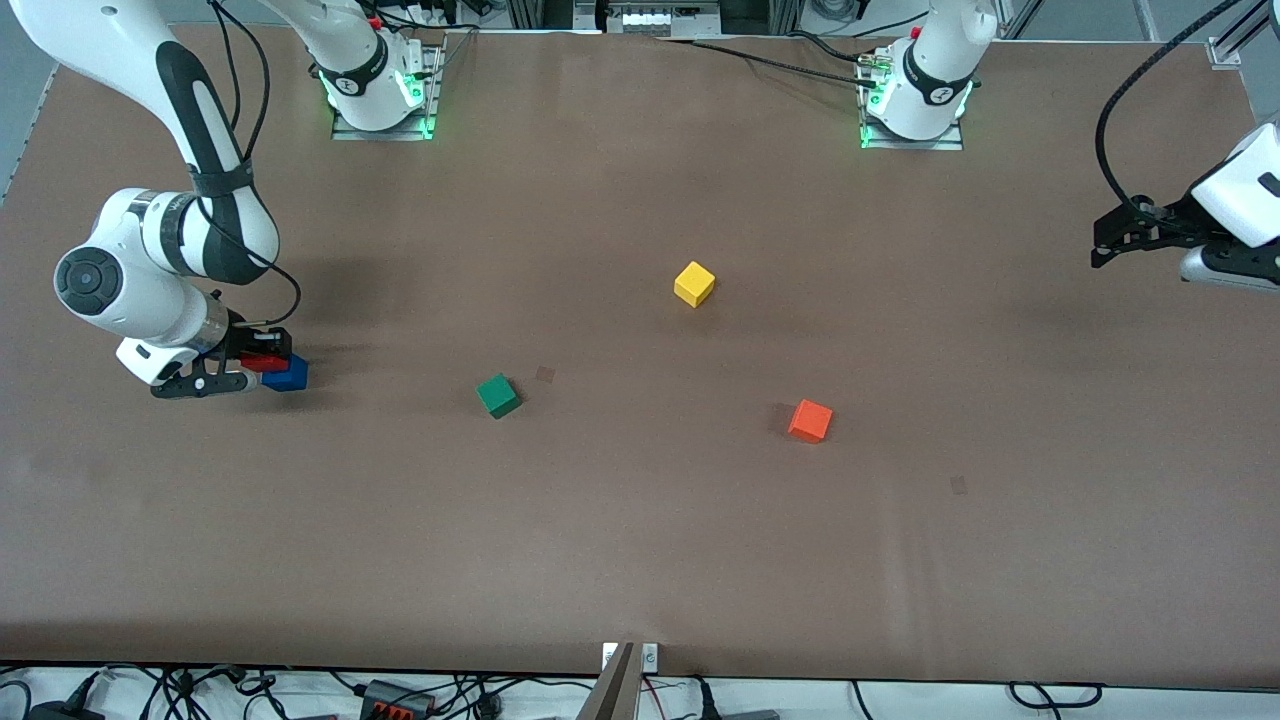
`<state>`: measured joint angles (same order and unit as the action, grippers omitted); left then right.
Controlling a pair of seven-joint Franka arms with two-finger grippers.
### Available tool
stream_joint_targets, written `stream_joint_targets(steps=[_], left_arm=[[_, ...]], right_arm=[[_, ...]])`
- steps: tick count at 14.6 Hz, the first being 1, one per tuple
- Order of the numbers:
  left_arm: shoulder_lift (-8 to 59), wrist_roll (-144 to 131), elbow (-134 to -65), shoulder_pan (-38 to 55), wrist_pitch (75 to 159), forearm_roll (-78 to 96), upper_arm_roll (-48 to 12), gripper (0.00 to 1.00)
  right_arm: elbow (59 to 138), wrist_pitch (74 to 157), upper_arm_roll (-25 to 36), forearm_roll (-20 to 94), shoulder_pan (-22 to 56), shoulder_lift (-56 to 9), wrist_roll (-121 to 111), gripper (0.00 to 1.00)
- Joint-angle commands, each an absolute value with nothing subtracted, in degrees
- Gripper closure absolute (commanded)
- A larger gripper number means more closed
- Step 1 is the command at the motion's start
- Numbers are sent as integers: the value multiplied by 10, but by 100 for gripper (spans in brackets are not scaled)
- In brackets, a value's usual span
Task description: Pass red block to right arm, stack on blue
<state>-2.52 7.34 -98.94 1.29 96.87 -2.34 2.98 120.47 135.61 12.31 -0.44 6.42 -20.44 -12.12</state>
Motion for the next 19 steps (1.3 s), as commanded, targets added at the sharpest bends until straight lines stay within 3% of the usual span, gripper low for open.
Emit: stream_joint_targets(steps=[1,19], left_arm=[[-49,19,-981,26,972,-40,35,0],[-35,-5,-977,-18,949,11,-14,0]], right_arm=[[1211,1366,118,-11,57,-204,-111,100],[1188,1368,116,-6,59,-224,-111,100]])
